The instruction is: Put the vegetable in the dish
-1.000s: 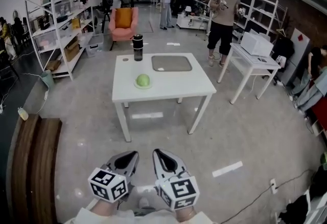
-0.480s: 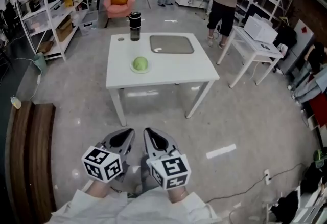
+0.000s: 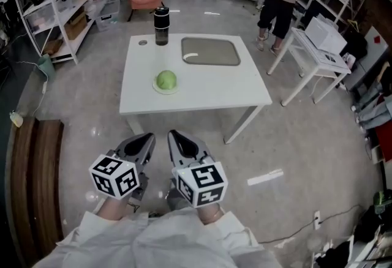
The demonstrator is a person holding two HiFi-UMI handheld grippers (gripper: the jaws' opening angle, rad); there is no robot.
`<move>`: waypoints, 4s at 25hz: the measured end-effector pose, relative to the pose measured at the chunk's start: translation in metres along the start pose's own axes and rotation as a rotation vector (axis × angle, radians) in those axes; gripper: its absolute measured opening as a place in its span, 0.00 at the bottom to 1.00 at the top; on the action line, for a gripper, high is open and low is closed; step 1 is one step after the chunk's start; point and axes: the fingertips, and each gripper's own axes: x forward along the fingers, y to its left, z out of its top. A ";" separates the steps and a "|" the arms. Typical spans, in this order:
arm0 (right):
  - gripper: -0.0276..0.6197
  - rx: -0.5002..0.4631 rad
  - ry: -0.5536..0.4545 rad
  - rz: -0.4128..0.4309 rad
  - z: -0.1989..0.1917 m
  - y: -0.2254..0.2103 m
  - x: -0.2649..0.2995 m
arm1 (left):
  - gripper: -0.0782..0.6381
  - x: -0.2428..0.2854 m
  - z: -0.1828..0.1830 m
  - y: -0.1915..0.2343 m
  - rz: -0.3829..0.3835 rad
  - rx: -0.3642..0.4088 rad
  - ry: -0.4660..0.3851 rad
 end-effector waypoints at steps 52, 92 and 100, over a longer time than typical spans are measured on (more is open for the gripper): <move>0.06 0.141 0.227 -0.060 -0.021 -0.183 0.290 | 0.12 0.252 0.056 0.217 -0.055 -0.136 0.220; 0.06 0.261 0.328 -0.050 -0.063 -0.219 0.321 | 0.12 0.274 0.011 0.275 -0.003 -0.346 0.344; 0.07 0.303 0.386 -0.025 -0.095 -0.228 0.326 | 0.12 0.284 -0.012 0.291 0.020 -0.392 0.376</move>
